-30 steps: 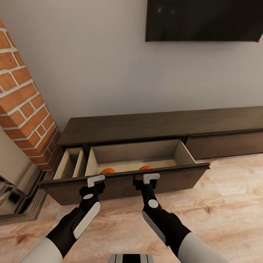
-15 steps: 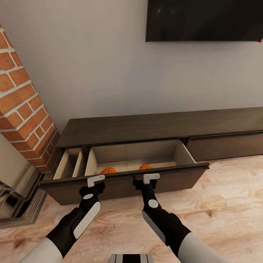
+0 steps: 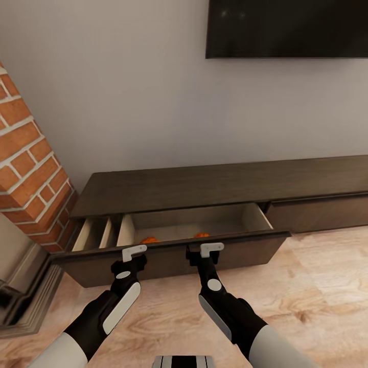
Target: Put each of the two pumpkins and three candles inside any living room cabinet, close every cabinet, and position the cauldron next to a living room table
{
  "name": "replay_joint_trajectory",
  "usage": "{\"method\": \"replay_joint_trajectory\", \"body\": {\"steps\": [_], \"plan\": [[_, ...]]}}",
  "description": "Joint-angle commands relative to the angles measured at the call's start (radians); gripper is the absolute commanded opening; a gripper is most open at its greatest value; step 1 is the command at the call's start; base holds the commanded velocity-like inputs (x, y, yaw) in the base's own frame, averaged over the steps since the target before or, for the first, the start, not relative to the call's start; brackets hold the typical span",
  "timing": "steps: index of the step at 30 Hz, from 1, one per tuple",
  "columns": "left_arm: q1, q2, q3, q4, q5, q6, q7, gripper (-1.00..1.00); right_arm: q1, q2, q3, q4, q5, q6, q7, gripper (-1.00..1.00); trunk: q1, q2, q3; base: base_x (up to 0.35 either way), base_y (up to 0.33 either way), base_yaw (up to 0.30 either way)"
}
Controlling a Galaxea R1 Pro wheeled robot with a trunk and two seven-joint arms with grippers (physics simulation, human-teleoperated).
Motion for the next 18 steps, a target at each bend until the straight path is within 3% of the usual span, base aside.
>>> {"method": "replay_joint_trajectory", "body": {"steps": [1,18], "plan": [[-0.002,0.001,-0.004,-0.003,-0.007,0.001,0.005,1.00,-0.001,-0.001,0.005,0.000,-0.010,-0.008,-0.006,1.00,0.000,0.000,-0.001,0.265,0.000,0.000],[-0.002,0.001,-0.005,-0.002,-0.007,0.001,0.006,1.00,-0.001,-0.001,0.005,0.000,-0.009,-0.008,-0.006,1.00,0.000,0.000,-0.001,0.236,0.000,0.000]]}}
